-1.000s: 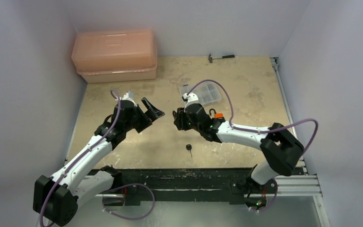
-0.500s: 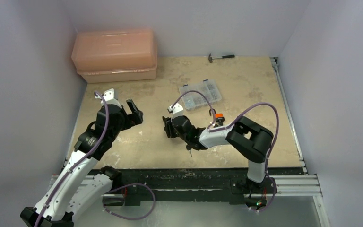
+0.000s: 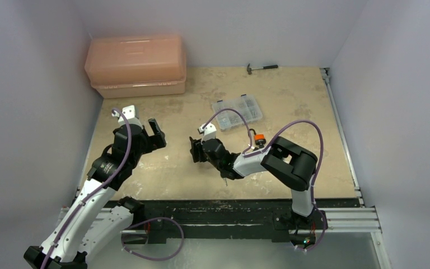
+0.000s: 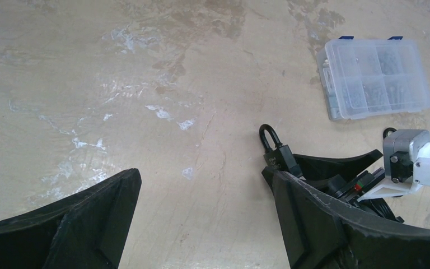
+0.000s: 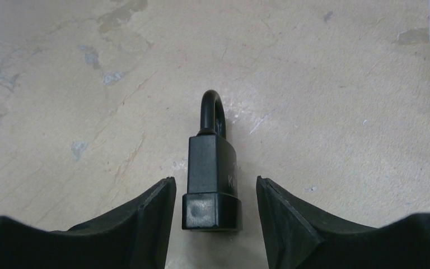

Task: Unlock with the key

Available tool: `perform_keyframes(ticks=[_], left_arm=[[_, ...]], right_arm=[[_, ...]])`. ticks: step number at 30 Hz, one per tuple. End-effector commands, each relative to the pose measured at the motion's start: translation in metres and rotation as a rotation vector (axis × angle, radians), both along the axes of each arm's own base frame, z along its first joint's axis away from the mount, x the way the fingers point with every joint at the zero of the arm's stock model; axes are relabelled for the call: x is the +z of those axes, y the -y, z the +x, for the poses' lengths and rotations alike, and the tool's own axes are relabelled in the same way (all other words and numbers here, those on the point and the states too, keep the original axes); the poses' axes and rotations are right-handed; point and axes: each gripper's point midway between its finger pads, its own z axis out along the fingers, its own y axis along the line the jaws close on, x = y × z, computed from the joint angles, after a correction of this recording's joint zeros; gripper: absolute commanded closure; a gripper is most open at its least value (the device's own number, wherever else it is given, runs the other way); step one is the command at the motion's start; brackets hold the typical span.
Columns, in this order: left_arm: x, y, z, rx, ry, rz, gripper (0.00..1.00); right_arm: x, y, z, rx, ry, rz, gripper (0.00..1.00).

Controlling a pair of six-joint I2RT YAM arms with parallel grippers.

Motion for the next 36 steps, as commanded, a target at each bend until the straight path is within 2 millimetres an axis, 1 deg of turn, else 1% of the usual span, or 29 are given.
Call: perform_keyframes(ticks=[1, 4, 7, 8, 10, 11, 13, 16, 17, 19, 21, 23, 27, 31, 34, 36], left_arm=[[0.021, -0.004, 0.004, 0.006, 0.062, 0.007, 0.05], [0.021, -0.004, 0.004, 0.006, 0.064, 0.006, 0.05], [0.021, -0.004, 0.004, 0.005, 0.065, 0.005, 0.05], [0.022, -0.004, 0.004, 0.006, 0.065, 0.004, 0.05], [0.021, -0.003, 0.004, 0.004, 0.066, 0.004, 0.05], [0.021, -0.003, 0.004, 0.003, 0.067, 0.003, 0.05], [0.021, -0.003, 0.004, 0.003, 0.068, 0.002, 0.05], [0.022, -0.003, 0.004, 0.002, 0.07, 0.0, 0.06], [0.022, -0.003, 0.003, 0.0, 0.071, 0.0, 0.06], [0.022, -0.003, 0.003, -0.001, 0.072, 0.0, 0.06], [0.023, -0.003, 0.003, -0.001, 0.075, -0.003, 0.06], [0.024, -0.002, 0.003, -0.003, 0.079, -0.007, 0.06], [0.025, -0.001, 0.002, -0.012, 0.084, -0.011, 0.08], [0.027, 0.0, 0.001, -0.019, 0.094, -0.02, 0.09], [0.027, 0.001, 0.001, -0.022, 0.097, -0.025, 0.09], [0.027, 0.001, 0.001, -0.024, 0.097, -0.027, 0.09]], right_arm=[[0.02, -0.011, 0.009, -0.025, 0.051, 0.039, 0.36], [0.02, -0.012, 0.008, -0.021, 0.047, 0.038, 0.29], [0.027, -0.014, 0.005, -0.002, 0.043, 0.052, 0.22], [0.031, -0.015, 0.004, 0.003, 0.043, 0.057, 0.18], [0.046, -0.015, 0.002, 0.012, 0.046, 0.067, 0.11], [0.055, -0.015, 0.001, 0.016, 0.046, 0.07, 0.09], [0.07, -0.012, -0.001, 0.016, 0.034, 0.065, 0.07], [0.093, -0.001, -0.009, 0.007, 0.002, 0.056, 0.06], [0.097, 0.004, -0.012, 0.0, -0.013, 0.05, 0.06], [0.1, 0.015, -0.02, -0.009, -0.055, 0.025, 0.06], [0.092, 0.026, -0.03, -0.024, -0.126, -0.019, 0.07], [0.077, 0.04, -0.044, -0.034, -0.21, -0.081, 0.08], [0.048, 0.066, -0.081, -0.021, -0.38, -0.133, 0.14], [0.034, 0.088, -0.109, -0.033, -0.494, -0.126, 0.22], [0.03, 0.094, -0.118, -0.035, -0.53, -0.123, 0.27], [0.027, 0.094, -0.117, -0.045, -0.539, -0.145, 0.29]])
